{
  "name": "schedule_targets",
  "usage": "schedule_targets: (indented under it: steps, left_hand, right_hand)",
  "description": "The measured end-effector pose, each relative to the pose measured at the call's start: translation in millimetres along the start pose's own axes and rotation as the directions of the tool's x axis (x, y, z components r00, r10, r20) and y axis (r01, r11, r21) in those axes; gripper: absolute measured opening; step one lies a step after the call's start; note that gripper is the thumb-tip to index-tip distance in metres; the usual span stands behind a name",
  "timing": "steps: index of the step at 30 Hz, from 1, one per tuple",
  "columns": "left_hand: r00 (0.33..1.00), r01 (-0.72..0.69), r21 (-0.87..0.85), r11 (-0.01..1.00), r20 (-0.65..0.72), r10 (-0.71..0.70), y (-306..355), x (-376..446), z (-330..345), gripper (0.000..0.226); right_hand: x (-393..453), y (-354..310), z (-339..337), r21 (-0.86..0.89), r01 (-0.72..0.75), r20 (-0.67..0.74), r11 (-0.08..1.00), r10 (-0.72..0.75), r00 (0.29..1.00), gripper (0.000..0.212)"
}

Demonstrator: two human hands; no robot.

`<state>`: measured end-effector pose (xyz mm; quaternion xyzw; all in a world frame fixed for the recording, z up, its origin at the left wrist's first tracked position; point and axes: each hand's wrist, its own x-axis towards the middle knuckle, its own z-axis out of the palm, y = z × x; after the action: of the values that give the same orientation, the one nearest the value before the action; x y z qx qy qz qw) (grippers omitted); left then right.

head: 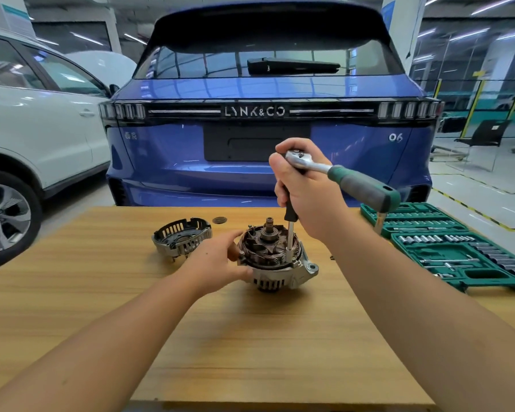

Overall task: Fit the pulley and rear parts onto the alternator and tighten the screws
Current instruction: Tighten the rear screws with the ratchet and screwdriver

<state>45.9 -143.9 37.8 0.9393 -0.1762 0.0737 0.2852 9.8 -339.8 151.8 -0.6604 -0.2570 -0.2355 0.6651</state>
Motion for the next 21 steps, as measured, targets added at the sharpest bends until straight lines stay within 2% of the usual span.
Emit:
schedule_targets:
  steps: [2, 3, 8, 10, 16, 21]
  left_hand:
    - [0.999, 0.045, -0.105, 0.993, 0.000, -0.045, 1, -2, 2, 0.093]
    - [0.999, 0.037, -0.101, 0.994, 0.005, -0.036, 3, -4, 4, 0.092]
    - [0.998, -0.029, 0.164, 0.986, -0.049, 0.038, 10, -6, 18, 0.091]
    - [0.998, -0.048, 0.135, 0.990, -0.038, 0.054, 11, -5, 27, 0.090]
    - [0.985, 0.004, -0.038, 0.999, -0.172, -0.011, 17, -10, 49, 0.082]
    - [0.985, 0.028, -0.075, 0.997, -0.168, -0.040, 20, -11, 52, 0.085]
  right_hand:
    - [0, -1, 0, 0.001, -0.009, -0.003, 1.000, 0.009, 1.000, 0.009]
    - [0, -1, 1, 0.006, -0.013, -0.005, 1.000, 0.013, 1.000, 0.010]
    - [-2, -1, 1, 0.009, -0.008, -0.029, 1.000, 0.009, 1.000, 0.009]
    - [-3, -2, 2, 0.003, -0.004, -0.043, 1.000, 0.004, 0.999, 0.008]
    - [-4, -3, 3, 0.000, -0.002, -0.088, 1.000, 0.002, 0.996, 0.009]
    - [-2, 0, 4, -0.007, -0.012, -0.090, 1.000, 0.011, 0.996, 0.012]
